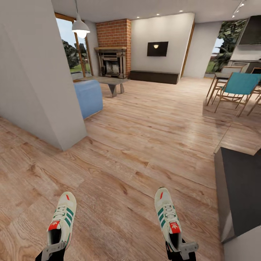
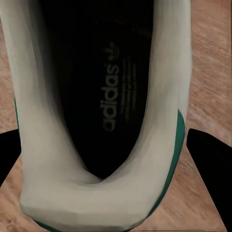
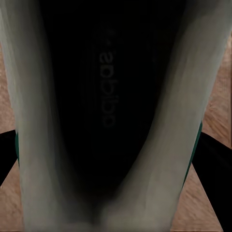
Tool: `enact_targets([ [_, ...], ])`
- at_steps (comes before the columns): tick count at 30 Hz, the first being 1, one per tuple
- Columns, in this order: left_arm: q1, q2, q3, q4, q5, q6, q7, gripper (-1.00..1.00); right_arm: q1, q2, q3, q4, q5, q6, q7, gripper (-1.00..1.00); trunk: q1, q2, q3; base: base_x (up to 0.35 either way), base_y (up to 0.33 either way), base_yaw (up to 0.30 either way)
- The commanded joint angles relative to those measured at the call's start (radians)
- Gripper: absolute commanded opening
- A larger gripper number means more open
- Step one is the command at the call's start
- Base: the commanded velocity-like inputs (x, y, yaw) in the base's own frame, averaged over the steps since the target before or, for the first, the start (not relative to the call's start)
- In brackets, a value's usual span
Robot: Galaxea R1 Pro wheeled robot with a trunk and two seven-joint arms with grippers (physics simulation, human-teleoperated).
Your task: Pick up the two gym shoes and the two sandals from the corridor floor and place them onto the hallstand (shoe rack) in the corridor, making sure they are on the rack and not on the floor. Arrange them so the two gym shoes are next to each other and the two sandals are next to each other.
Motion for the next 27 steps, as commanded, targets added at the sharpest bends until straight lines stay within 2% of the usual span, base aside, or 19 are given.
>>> enact_targets([
  [1, -0.001, -0.001, 0.008, 0.001, -0.009, -0.004, -0.007, -1.00, -0.001, -0.001, 0.009, 0.000, -0.008, -0.003, -0.006, -1.00, -0.001, 0.000, -0.001, -0.219, 0.207, -0.248],
  [6, 0.000, -0.001, 0.008, 0.001, -0.014, -0.006, -0.014, -1.00, -0.001, -0.001, 0.009, 0.000, -0.008, -0.003, -0.006, -1.00, -0.001, 0.000, -0.001, -0.232, 0.220, -0.150],
  [20, 0.001, -0.001, 0.008, 0.001, -0.012, -0.006, -0.018, -1.00, -0.001, -0.001, 0.007, 0.000, -0.008, -0.003, -0.006, -1.00, -0.001, 0.000, -0.001, -0.236, 0.223, -0.004],
  [27, 0.001, -0.001, 0.009, 0.001, -0.010, -0.006, -0.018, -1.00, -0.001, -0.001, 0.007, 0.006, -0.008, -0.003, -0.006, -1.00, -0.001, 0.000, -0.001, -0.236, 0.223, -0.213],
])
